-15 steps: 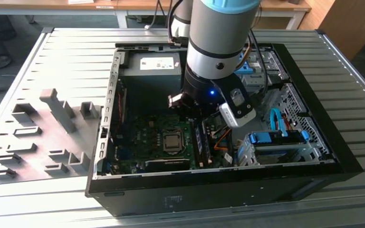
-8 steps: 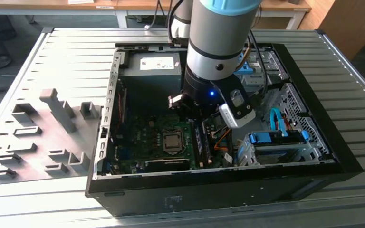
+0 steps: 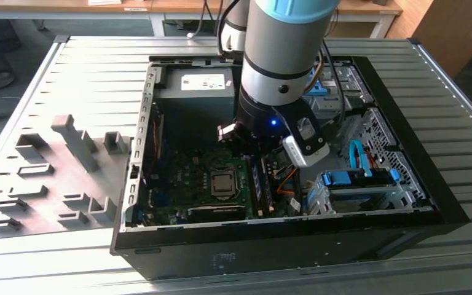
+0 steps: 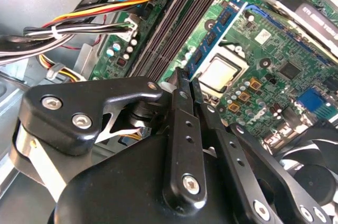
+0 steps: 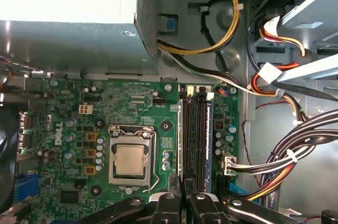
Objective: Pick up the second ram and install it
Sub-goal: 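Insert the second ram into the second slot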
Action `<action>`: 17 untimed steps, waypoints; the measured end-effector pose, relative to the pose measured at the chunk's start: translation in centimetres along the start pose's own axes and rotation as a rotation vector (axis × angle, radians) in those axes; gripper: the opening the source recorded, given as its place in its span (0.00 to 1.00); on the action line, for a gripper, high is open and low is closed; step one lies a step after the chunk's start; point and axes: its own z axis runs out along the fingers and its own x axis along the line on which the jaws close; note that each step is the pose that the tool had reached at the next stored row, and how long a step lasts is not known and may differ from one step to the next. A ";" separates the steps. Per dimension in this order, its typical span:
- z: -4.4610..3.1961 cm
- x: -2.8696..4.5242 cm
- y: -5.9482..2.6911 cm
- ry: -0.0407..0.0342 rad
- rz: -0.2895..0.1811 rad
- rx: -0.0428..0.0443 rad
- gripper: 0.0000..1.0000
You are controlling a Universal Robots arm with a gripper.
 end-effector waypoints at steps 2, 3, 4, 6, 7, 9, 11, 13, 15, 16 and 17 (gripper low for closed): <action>0.16 0.00 -0.01 0.0000 0.000 0.0000 0.14; 0.17 0.00 -0.01 0.0000 0.000 0.0000 0.14; 0.20 0.00 -0.01 -0.0001 0.000 -0.0001 0.14; 0.25 0.00 -0.01 -0.0001 0.000 -0.0002 0.14; 0.29 0.00 -0.01 -0.0001 0.000 -0.0002 0.14; 0.37 0.00 -0.02 0.0000 0.000 0.0000 0.14; 0.42 0.00 0.01 -0.0001 0.000 0.0000 0.14; 0.50 0.02 0.13 -0.0001 0.000 0.0000 0.14; 0.66 0.00 0.46 0.0000 0.000 0.0000 0.14; 0.79 0.00 0.67 -0.0001 0.002 0.0000 0.14; 0.90 -0.01 0.76 -0.0004 0.006 0.0003 0.14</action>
